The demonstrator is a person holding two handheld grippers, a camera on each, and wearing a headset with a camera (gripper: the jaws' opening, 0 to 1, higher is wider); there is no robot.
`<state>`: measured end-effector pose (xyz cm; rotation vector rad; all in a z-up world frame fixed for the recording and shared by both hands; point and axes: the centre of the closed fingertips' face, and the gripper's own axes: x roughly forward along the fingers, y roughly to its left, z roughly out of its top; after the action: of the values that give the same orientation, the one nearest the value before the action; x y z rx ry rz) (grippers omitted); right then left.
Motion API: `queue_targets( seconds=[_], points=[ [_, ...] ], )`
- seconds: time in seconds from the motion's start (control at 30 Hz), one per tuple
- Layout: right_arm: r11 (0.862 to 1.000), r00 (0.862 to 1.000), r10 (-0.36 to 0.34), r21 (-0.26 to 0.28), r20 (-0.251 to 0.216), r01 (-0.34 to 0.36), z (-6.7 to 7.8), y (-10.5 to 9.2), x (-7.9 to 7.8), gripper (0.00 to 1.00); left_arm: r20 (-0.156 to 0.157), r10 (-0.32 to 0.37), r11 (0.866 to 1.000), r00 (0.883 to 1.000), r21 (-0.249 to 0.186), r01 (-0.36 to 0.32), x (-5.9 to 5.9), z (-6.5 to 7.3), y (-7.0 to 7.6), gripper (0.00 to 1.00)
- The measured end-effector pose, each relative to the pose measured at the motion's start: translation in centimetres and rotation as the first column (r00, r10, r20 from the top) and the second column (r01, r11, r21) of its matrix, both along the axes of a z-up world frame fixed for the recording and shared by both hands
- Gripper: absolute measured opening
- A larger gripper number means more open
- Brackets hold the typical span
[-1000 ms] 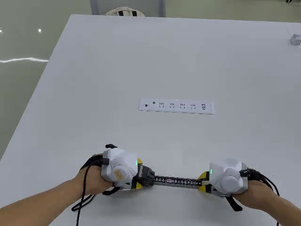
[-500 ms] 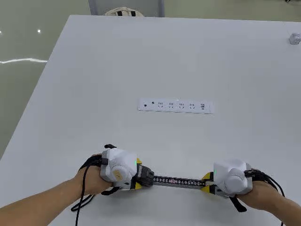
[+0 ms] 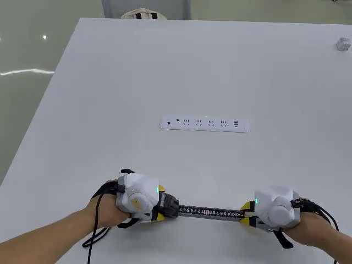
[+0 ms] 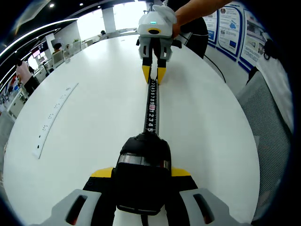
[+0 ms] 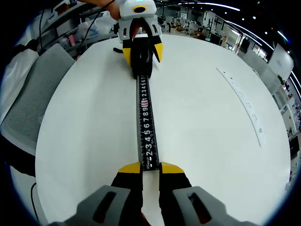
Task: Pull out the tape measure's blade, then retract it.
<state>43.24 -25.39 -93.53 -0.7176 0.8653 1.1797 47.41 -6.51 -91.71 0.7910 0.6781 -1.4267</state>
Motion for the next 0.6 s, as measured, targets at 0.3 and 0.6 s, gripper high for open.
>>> queue_targets(
  seconds=[0.3, 0.6],
  points=[
    [1.0, 1.0, -0.006, -0.005, -0.008, 0.006, 0.0, -1.0, -0.2, 0.1, -0.002, 0.001, 1.0, 1.0, 0.001, -0.001, 0.1, 0.0, 0.0, 0.38],
    [1.0, 1.0, -0.018, -0.011, -0.014, 0.017, -0.1, -2.0, -0.3, 0.1, -0.004, 0.004, 1.0, 1.0, 0.001, -0.004, 0.1, 0.0, 0.0, 0.38]
  ],
)
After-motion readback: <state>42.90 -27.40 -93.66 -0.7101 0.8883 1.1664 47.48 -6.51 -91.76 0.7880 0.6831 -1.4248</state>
